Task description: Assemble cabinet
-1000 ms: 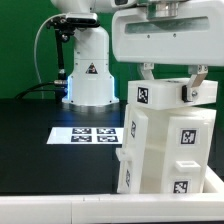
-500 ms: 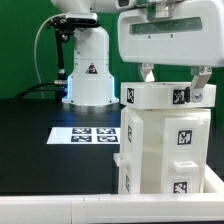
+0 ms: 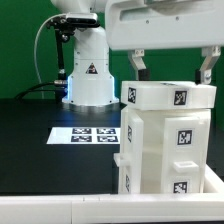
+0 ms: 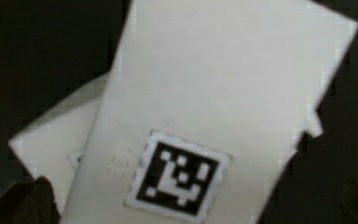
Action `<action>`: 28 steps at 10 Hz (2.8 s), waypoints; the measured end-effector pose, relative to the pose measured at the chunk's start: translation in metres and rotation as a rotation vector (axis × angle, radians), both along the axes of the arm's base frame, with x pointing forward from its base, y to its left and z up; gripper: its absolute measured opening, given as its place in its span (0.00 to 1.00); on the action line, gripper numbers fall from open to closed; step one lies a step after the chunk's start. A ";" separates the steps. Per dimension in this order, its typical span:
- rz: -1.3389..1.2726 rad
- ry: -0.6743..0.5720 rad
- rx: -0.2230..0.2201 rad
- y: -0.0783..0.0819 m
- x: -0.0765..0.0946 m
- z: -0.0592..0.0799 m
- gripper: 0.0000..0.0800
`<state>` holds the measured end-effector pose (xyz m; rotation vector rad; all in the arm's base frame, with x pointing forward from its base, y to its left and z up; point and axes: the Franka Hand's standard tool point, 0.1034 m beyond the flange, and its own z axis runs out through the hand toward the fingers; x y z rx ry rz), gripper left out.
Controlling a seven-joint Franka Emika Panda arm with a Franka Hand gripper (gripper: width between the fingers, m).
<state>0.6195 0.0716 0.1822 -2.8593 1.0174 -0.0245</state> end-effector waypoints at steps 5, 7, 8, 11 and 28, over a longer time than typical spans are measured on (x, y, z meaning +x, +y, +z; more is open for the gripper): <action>0.473 -0.036 -0.024 0.000 -0.001 0.002 1.00; 0.824 -0.066 -0.037 0.004 0.000 0.005 1.00; 0.943 -0.069 -0.047 0.008 -0.001 0.002 1.00; 1.120 -0.085 -0.056 0.004 -0.001 0.001 1.00; 2.747 0.054 -0.227 -0.008 0.004 -0.027 1.00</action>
Offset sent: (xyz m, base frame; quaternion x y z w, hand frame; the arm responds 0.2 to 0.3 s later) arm 0.0000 0.0000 0.0000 0.0000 0.0000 -0.1938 0.9810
